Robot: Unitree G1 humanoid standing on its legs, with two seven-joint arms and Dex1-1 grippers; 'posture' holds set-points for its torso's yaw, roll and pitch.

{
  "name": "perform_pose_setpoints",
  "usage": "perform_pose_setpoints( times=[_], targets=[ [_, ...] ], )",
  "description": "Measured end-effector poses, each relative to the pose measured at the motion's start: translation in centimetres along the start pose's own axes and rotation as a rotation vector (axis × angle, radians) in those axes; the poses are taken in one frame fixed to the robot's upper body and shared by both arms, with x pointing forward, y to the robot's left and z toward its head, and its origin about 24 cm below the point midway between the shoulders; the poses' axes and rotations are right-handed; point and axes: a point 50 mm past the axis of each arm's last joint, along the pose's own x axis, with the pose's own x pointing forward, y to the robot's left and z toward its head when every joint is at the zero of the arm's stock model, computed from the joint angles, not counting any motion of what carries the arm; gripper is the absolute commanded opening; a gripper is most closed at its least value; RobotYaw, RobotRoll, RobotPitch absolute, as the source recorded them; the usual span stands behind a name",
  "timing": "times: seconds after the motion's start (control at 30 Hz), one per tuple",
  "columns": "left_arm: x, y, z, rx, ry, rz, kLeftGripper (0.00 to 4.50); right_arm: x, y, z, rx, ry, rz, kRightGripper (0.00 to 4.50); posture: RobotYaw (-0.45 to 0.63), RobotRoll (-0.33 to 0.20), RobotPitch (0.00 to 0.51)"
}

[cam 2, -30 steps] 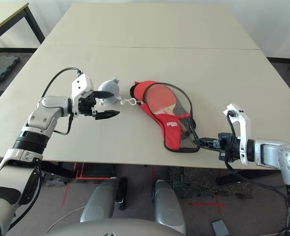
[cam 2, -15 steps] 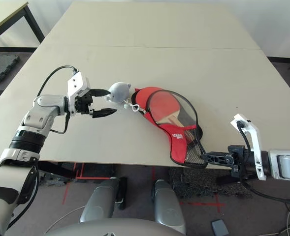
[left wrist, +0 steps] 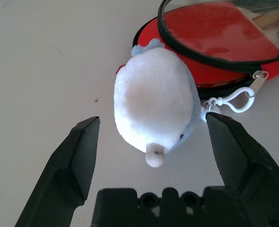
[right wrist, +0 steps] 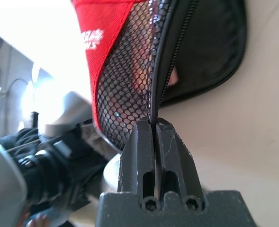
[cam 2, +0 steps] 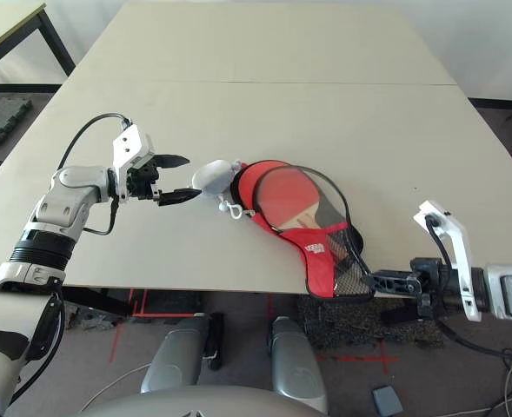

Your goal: Store the ping-pong paddle in its case and zip it.

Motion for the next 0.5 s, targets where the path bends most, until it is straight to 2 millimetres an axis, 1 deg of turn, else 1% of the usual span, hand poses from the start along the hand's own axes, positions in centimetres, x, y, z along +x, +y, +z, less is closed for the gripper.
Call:
perform_pose_setpoints(
  times=[0.17,0.33,0.5],
  targets=[
    [-0.1,0.1,0.1,0.002,-0.001,0.007,4.5,1.1,-1.2,2.0,-0.077,-0.016,-0.052,0.02,0.1,0.0,0.131],
    [-0.2,0.1,0.2,0.003,-0.003,0.015,4.5,2.7,-2.5,2.8,-0.12,0.003,-0.078,0.02,0.11,0.0,0.128],
    [-0.2,0.1,0.2,0.002,-0.002,0.015,4.5,3.2,-2.9,3.2,-0.143,0.014,-0.078,0.02,0.12,0.0,0.127]
  ],
)
